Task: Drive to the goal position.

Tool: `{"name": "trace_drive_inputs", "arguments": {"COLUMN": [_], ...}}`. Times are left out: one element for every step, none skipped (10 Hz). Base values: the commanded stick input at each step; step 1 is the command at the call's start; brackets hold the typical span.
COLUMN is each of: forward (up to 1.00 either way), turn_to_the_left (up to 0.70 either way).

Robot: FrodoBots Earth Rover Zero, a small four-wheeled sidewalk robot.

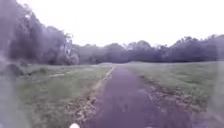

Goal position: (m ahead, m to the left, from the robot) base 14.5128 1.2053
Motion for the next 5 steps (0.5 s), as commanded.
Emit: {"name": "trace_drive_inputs", "arguments": {"forward": [0.7,0.7,0.7,0.7,0.7], "turn_to_the_left": [0.0,-0.35,-0.35,-0.35,-0.35]}}
